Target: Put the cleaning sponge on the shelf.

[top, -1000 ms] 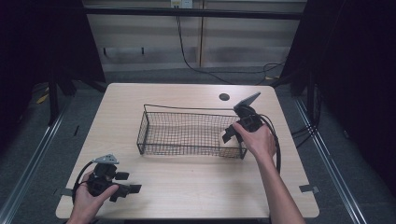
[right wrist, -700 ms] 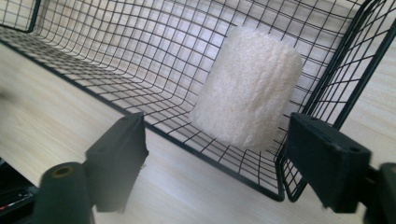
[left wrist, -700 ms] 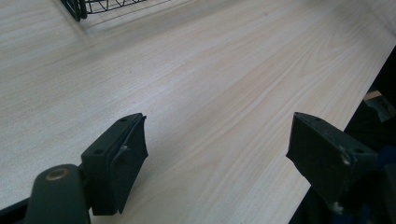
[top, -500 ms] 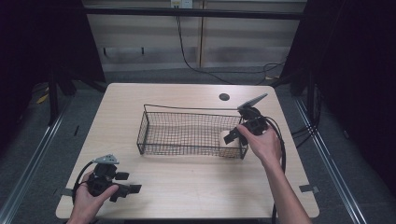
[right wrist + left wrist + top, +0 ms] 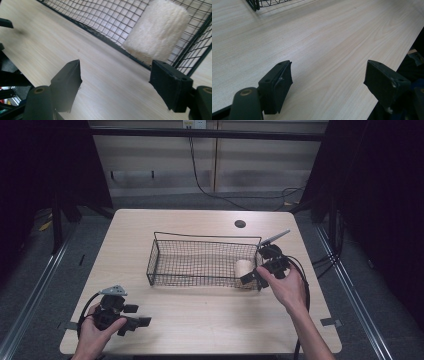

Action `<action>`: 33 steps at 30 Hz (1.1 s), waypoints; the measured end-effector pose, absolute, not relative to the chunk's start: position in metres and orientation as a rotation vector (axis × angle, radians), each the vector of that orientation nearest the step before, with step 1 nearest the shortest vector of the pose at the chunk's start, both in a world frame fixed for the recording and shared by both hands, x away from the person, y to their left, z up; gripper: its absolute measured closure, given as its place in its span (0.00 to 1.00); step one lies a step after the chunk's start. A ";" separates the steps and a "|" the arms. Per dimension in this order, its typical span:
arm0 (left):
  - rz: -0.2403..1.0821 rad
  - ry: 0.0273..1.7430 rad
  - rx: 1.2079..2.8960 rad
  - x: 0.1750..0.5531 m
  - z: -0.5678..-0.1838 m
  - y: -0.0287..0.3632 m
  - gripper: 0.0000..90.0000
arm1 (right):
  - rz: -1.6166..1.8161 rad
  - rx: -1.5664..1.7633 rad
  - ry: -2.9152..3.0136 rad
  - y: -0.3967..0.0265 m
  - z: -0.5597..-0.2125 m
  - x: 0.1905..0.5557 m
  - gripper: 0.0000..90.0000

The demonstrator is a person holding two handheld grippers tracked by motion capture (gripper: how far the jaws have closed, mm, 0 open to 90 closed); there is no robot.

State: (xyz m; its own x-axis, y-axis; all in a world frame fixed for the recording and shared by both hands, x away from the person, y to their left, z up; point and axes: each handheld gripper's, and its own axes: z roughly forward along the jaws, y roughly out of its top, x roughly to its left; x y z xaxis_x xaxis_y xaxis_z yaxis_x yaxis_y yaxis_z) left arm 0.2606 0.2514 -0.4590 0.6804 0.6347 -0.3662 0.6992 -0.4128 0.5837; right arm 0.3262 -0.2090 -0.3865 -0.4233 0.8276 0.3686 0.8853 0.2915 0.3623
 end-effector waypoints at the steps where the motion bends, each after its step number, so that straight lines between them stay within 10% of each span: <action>1: -0.109 1.021 2.154 0.261 -0.459 0.251 0.24 | -0.809 -1.620 -2.436 -0.209 -0.387 0.324 0.28; 33: -0.103 1.025 2.166 0.261 -0.461 0.250 0.23 | -0.922 -1.620 -2.506 -0.206 -0.425 0.248 0.32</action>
